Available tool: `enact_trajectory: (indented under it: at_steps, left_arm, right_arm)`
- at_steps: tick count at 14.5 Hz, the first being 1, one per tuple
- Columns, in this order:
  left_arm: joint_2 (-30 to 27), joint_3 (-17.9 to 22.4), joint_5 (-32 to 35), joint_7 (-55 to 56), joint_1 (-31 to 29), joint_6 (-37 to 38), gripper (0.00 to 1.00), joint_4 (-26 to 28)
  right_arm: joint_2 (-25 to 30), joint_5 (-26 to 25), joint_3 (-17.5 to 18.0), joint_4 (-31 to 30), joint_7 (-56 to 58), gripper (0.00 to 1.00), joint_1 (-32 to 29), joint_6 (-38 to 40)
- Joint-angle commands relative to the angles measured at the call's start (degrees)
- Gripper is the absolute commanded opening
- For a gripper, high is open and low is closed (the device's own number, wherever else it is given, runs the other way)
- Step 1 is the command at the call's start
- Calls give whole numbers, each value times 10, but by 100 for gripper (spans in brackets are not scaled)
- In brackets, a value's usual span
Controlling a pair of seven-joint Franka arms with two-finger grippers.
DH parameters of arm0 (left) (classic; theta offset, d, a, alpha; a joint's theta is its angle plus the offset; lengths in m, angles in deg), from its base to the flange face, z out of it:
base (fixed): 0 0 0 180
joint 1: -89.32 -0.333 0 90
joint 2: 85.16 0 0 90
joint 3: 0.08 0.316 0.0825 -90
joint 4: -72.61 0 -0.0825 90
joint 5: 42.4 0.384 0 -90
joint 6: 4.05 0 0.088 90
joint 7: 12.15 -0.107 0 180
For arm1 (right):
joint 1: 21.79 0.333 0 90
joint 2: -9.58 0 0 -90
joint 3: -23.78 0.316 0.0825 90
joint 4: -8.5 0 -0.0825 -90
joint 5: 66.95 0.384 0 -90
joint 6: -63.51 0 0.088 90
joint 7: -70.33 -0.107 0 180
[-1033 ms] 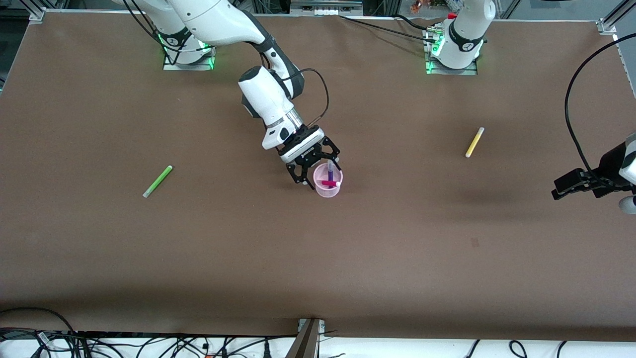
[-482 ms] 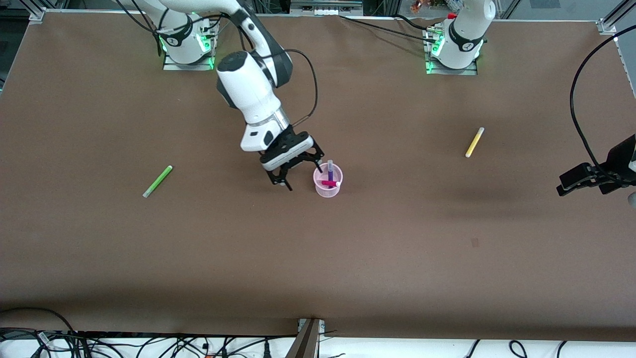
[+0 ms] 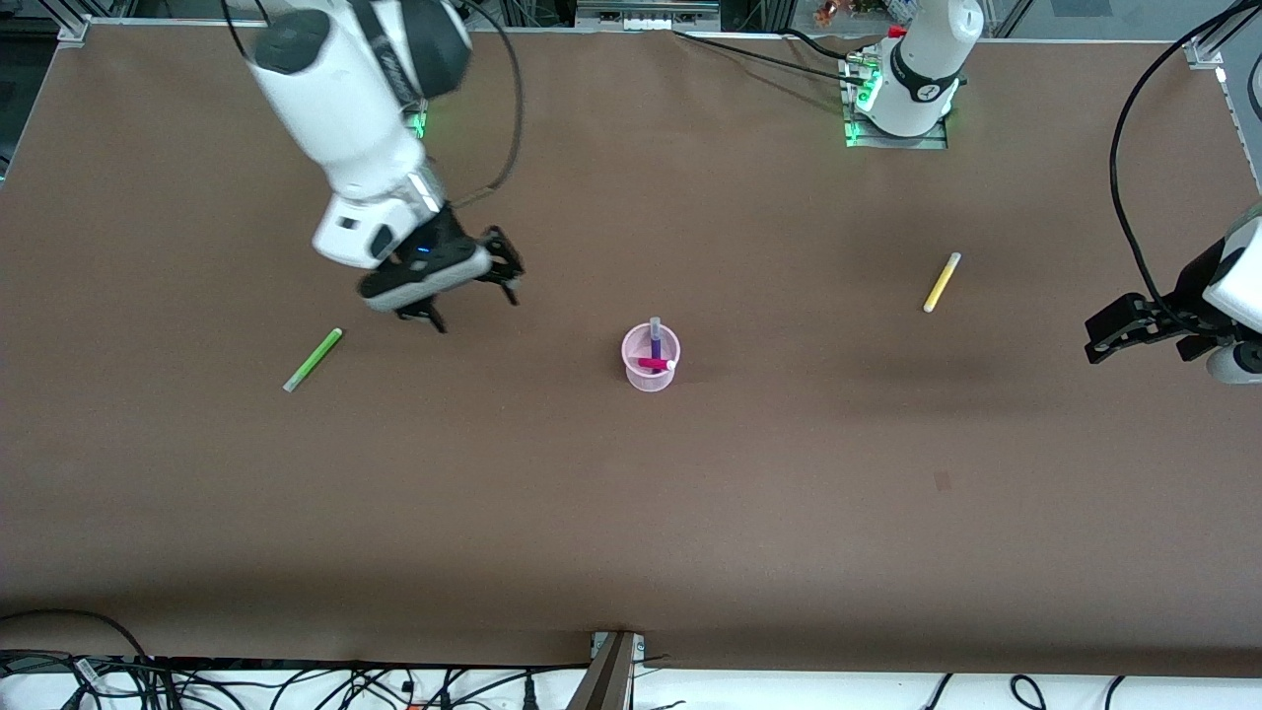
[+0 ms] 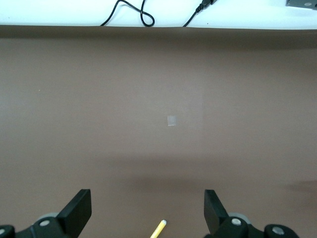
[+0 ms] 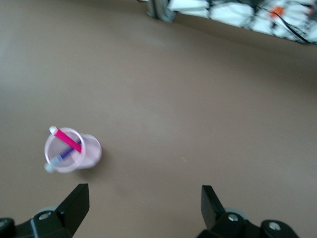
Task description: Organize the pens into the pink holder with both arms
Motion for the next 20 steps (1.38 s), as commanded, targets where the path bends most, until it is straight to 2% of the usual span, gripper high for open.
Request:
enact_trajectory:
  at_steps: [1,3,6,10,17,20]
  left_arm:
    - [-41,27,-14,-4,19,-30,100,61]
    - [-39,24,-14,-14,17,-27,100,59]
    - [-34,23,-14,-41,19,-22,100,55]
    - [-27,23,-14,-43,24,-15,100,51]
    - [-8,18,-8,-52,32,-12,100,51]
    - [-8,18,-8,-49,32,-11,100,51]
  right_arm:
    - [43,1,-52,-7,81,100,-12,79]
    - [42,2,-55,25,147,100,-77,149]
    - [52,1,-33,32,140,100,-143,217]
    - [64,-4,37,32,103,100,-232,289]
    - [62,-48,40,71,84,100,-233,338]
    - [62,-50,40,77,84,100,-233,349]
